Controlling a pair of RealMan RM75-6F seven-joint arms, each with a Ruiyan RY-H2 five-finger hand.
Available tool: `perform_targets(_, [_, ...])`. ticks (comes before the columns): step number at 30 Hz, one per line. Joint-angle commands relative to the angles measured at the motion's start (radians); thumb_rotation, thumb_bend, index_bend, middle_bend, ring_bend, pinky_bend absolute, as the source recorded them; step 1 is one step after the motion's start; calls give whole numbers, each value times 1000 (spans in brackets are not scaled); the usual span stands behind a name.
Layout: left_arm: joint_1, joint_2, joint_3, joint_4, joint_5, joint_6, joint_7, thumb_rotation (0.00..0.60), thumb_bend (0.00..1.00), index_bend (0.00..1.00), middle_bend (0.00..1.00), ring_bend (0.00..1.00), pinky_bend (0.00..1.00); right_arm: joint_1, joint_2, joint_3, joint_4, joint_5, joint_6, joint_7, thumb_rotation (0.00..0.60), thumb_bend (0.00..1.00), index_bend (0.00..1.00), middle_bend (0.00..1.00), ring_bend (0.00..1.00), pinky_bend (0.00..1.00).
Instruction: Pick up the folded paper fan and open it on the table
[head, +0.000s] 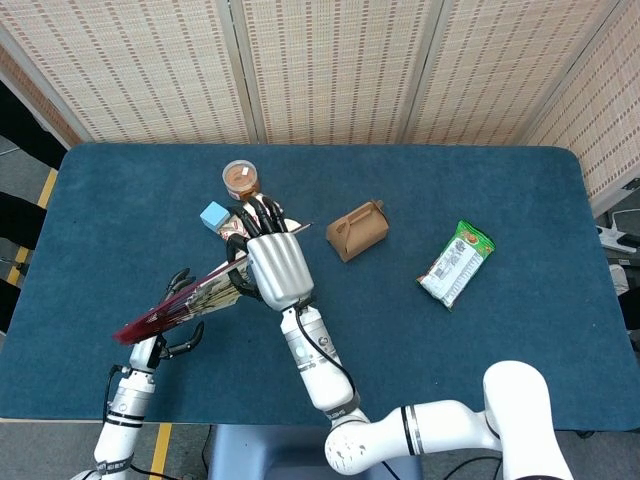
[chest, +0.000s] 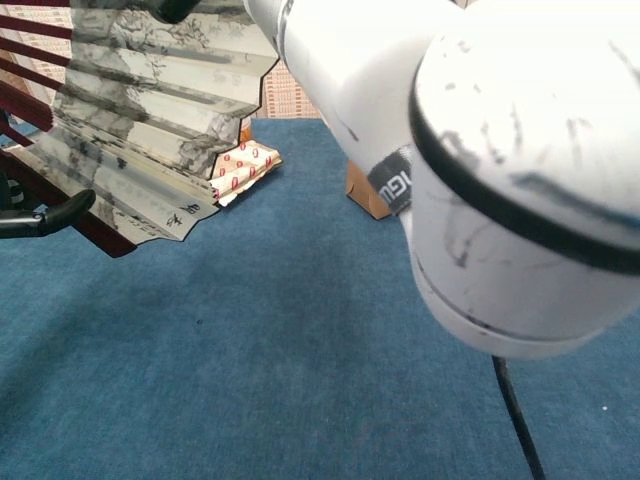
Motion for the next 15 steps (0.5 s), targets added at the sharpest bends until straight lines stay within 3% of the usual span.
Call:
perform_targets(1, [-4,-28,-15,22,-7,6,21,600,425,484,2,0,17,3,5,-2,-1,-4,3,4,600,605,757,143,0,0])
perform_targets(8, [0,-66,-39,67,-13,33,49,600,679,778,170,0,37,-11,44,-7,-32,-11,10,23,600,606,757,143,0,0])
perform_targets(15, [-11,-94,-68,157,-23,40,101,600,688,796,217,0,46,-75,147,-56,-136,-63,18,43,600,606,756,143,0,0])
